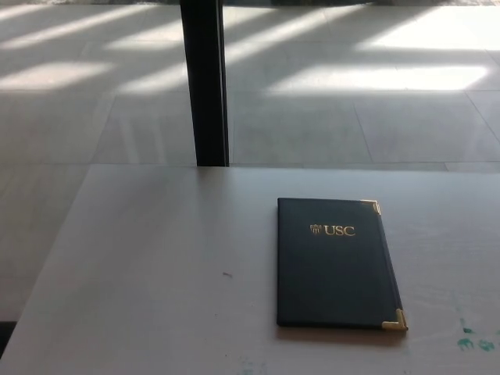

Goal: The robot uses its left hand to push the cover of the diary kept in the middle of the desk to close it

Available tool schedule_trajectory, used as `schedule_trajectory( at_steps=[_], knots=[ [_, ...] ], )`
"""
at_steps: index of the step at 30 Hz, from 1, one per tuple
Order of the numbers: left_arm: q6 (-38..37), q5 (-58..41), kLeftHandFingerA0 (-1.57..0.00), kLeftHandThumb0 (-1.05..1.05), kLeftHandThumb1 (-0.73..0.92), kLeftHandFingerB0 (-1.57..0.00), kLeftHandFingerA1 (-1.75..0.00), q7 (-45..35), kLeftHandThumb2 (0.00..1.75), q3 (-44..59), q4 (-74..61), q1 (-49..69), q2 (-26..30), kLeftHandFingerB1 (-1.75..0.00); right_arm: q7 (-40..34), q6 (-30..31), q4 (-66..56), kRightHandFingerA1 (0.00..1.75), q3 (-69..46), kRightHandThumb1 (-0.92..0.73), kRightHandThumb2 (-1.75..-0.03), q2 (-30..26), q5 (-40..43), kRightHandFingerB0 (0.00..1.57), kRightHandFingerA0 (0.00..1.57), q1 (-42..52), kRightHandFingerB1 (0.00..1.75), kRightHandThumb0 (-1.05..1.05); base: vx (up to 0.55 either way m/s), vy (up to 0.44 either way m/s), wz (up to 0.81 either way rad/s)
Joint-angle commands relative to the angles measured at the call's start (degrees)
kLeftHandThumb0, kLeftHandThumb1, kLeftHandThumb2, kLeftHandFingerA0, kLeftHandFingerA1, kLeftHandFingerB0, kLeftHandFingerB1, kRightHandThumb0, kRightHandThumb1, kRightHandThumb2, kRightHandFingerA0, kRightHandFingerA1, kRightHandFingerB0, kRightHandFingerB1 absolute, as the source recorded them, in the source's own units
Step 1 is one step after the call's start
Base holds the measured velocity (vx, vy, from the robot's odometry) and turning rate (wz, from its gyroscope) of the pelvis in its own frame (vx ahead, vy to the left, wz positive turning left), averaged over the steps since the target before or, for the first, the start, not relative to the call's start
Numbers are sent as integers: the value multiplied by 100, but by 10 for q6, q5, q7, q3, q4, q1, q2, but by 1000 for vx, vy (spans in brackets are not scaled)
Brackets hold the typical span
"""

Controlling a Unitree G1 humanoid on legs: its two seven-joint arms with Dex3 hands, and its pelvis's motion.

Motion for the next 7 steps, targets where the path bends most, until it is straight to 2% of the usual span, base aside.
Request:
schedule_trajectory(
  at_steps=[1, 2, 4, 5, 6, 7],
  knots=[
    [25, -9, -92, -80, 92, -37, -149, -7, 75, 8, -2, -4, 2, -43, -8, 3, 2, 64, -3, -89, -68, -11, 0, 72, 105, -1, 50, -100, 0, 0, 0],
    [28, -8, -92, -83, 87, -59, -162, -7, 76, 7, -8, -2, 1, -76, -7, 6, -2, 68, -2, -65, -117, -11, 1, 61, 98, 1, 55, -92, 0, 0, 0],
    [30, -8, -92, -83, 87, -59, -162, -6, 76, 7, -12, -1, 0, -76, -7, 7, -4, 68, -2, -65, -117, -11, 2, 61, 98, 1, 55, -92, 0, 0, 0],
    [34, -15, -88, -82, 88, -59, -173, -9, 77, 12, -23, 2, -3, -115, -8, 6, -2, 63, -3, -89, -69, -11, 2, 71, 103, 0, 50, -100, 0, 0, 0],
    [37, -15, -97, -90, 77, -61, -141, -12, 111, 11, -20, 0, -2, -109, -8, 5, 0, 64, -3, -89, -68, -11, 3, 72, 102, -1, 50, -99, 0, 0, 0],
    [44, -18, -81, -82, 92, -50, -175, -16, 76, 13, -23, 0, -1, -66, -6, 3, 5, 64, -3, -89, -68, -12, 2, 72, 103, -2, 50, -100, 0, 0, 0]
  ],
)
